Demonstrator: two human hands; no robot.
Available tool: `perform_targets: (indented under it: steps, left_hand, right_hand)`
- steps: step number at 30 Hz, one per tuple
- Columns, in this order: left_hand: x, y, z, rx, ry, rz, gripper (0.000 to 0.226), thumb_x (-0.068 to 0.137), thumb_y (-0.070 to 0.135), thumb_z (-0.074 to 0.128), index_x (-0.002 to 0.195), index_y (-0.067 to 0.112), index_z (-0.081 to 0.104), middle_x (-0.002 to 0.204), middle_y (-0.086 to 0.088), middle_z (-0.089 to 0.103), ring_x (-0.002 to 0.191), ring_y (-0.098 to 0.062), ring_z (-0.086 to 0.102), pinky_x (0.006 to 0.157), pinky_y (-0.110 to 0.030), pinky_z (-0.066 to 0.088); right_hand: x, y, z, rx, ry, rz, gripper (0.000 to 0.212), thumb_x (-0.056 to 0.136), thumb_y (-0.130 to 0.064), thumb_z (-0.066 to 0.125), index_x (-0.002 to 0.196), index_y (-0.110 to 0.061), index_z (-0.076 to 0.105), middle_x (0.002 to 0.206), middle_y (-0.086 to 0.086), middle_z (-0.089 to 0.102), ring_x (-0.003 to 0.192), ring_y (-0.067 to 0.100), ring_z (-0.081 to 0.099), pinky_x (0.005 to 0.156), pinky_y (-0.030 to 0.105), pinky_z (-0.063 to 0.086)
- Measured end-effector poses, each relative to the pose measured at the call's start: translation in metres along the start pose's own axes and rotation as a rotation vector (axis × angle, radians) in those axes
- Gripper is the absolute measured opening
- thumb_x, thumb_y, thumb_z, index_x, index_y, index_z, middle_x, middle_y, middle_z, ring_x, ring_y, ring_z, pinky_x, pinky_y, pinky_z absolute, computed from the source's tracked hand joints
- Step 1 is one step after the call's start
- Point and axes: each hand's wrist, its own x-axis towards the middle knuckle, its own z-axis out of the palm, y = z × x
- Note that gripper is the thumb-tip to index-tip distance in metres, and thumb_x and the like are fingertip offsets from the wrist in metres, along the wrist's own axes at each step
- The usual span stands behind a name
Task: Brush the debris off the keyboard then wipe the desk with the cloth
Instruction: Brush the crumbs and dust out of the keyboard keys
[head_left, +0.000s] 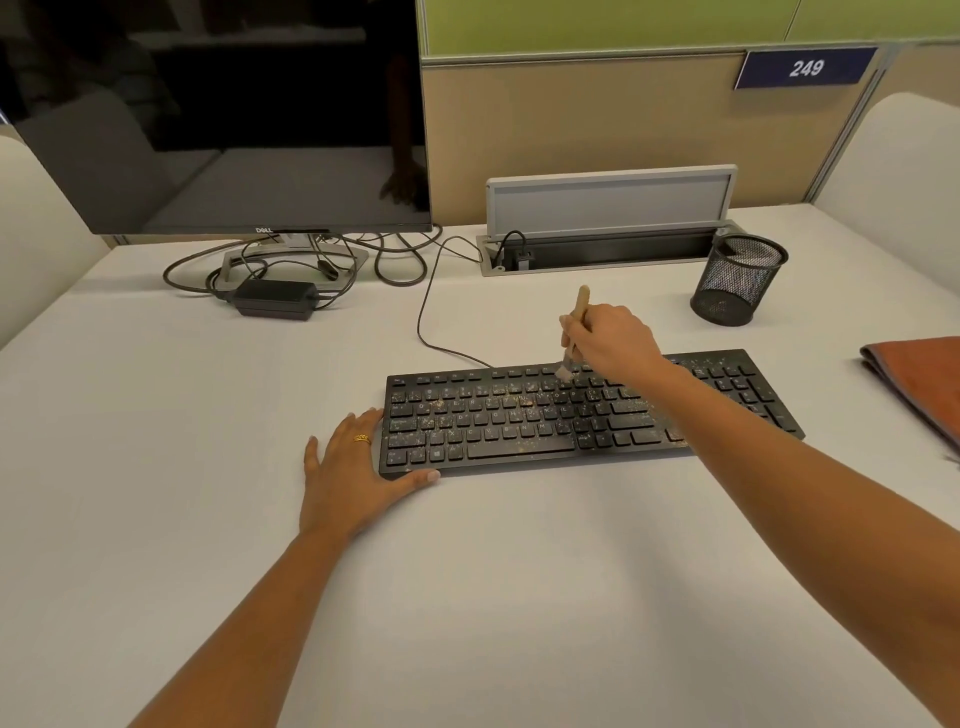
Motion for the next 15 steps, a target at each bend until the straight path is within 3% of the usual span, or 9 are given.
perform_targets:
  steps: [3,6,11,15]
  left_hand:
    - [0.0000,0.0014,-0.0010,0.007,-0.012,-0.003,0.121,0.050,0.093,0.051,0.148,0.025,0.028,0.154,0.004,0.030,0.146,-0.011,0.014,0.118,-0.043,-0.003]
    - [-0.0002,0.0012,-0.0006,0.007,-0.008,-0.004,0.116,0.054,0.087,0.057,0.147,0.025,0.028,0.154,0.004,0.030,0.146,-0.011,0.014,0.118,-0.044,-0.002]
    - [0.0005,-0.0001,-0.0003,0.010,-0.008,-0.001,0.114,0.055,0.084,0.059,0.148,0.026,0.028,0.154,0.004,0.030,0.146,-0.011,0.014,0.118,-0.044,-0.002]
    - [-0.0004,0.0018,-0.0012,0.011,-0.006,-0.005,0.111,0.054,0.081,0.053,0.148,0.026,0.027,0.154,0.005,0.030,0.146,-0.010,0.013,0.118,-0.043,-0.003]
  right_hand:
    - [0.0004,-0.0014,-0.0011,0.044,0.028,-0.007,0.042,0.100,-0.037,0.034,0.095,-0.011,0.067,0.091,0.005,0.068,0.082,0.023,0.061,0.076,0.036,0.047]
    - [-0.0018,0.0026,0.0035,0.046,0.026,-0.009,0.043,0.100,-0.040,0.033,0.101,-0.013,0.068,0.096,0.005,0.066,0.088,0.023,0.060,0.076,0.034,0.044]
    - [-0.0014,0.0002,0.0029,0.049,0.013,-0.042,0.044,0.101,-0.037,0.032,0.096,-0.010,0.065,0.080,0.002,0.063,0.079,0.020,0.059,0.070,0.030,0.040]
    - [-0.0038,0.0006,0.0026,0.102,-0.025,-0.082,0.043,0.100,-0.038,0.033,0.095,-0.010,0.065,0.079,-0.001,0.060,0.075,0.017,0.056,0.070,0.030,0.042]
